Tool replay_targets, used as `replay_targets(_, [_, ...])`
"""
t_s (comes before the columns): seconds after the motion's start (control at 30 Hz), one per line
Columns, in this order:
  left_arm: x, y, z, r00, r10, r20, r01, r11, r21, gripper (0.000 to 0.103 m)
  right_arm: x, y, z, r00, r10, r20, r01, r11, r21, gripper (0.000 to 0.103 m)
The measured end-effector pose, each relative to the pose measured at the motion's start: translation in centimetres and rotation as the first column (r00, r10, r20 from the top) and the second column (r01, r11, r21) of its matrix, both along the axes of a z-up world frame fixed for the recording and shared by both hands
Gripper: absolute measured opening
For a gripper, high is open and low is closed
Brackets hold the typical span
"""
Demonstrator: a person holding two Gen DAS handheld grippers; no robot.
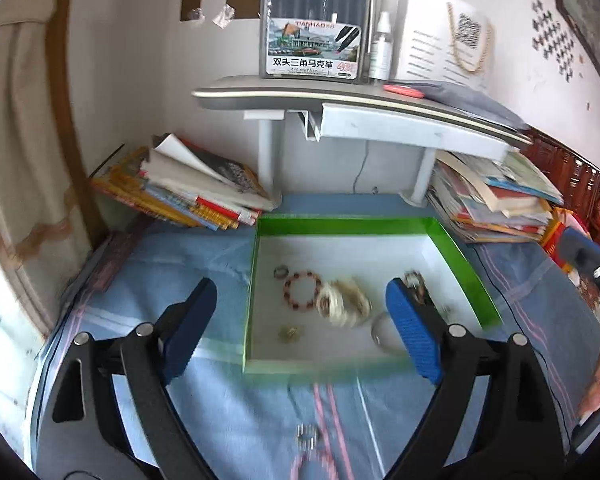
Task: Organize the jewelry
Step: 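Open both tools to drop the brooch and wooden bracelet into the green box, then move both open tools back toward the pink bracelet and silver ring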
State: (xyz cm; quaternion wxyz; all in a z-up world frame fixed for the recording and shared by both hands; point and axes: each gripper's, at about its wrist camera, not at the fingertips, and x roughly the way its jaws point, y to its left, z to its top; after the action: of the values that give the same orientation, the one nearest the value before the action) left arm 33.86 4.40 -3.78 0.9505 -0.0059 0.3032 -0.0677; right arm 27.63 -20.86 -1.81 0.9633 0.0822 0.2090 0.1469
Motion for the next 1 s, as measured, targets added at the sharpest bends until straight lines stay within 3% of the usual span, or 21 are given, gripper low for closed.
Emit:
replay_targets(0.17, [-6.7, -0.5, -2.7, 0.998, -0.033, -0.051, 0.035, 0.998, 0.045, 0.087, -6.5, 0.0, -1.0, 1.0, 0.028, 0.008, -0.028, 0.999, 0.022, 0.076])
replay_targets(0.33, [-9.7, -0.4, -6.5, 0.992, -0.02, -0.124, 0.025, 0.999, 0.041, 0.086, -10.8, 0.7, -3.5, 0.998, 0.058, -0.036, -0.057, 0.998, 0.035, 0.076])
replay_targets(0.53, [-9.7, -0.4, -11.0, 0.977, -0.005, -0.213, 0.018, 0.998, 0.057, 0.067, -13.0, 1.4, -6.0, 0.994, 0.065, -0.092, -0.064, 0.998, 0.016, 0.076])
replay_targets(0.63, [-9.1, 0.0, -12.6, 0.968, 0.018, -0.251, -0.006, 0.999, 0.045, 0.053, -13.6, 1.6, -6.7, 0.992, 0.071, -0.108, -0.071, 0.997, 0.009, 0.076])
replay_targets(0.8, [-8.0, 0.6, -13.8, 0.958, 0.047, -0.283, -0.035, 0.998, 0.05, 0.043, -13.9, 1.8, -7.4, 0.987, 0.091, -0.133, -0.09, 0.996, 0.008, 0.076])
replay_targets(0.9, [-7.5, 0.1, -13.9, 0.96, 0.058, -0.275, -0.033, 0.995, 0.096, 0.04, -13.9, 2.1, -7.5, 0.985, 0.102, -0.139, -0.102, 0.995, 0.007, 0.076])
replay_targets(0.93, [-7.3, 0.0, -13.9, 0.959, 0.061, -0.277, -0.036, 0.995, 0.093, 0.035, -13.8, 2.3, -7.7, 0.984, 0.108, -0.145, -0.108, 0.994, 0.005, 0.076])
replay_targets(0.97, [-7.3, 0.0, -13.8, 0.959, 0.059, -0.277, -0.035, 0.995, 0.094, 0.009, -13.7, 2.4, -7.7, 0.983, 0.11, -0.148, -0.111, 0.994, 0.004, 0.076])
replay_targets(1.0, [-7.3, 0.0, -13.8, 0.959, 0.054, -0.279, -0.028, 0.995, 0.095, 0.008, -13.6, 2.6, -7.8, 0.982, 0.113, -0.152, -0.114, 0.994, 0.002, 0.076])
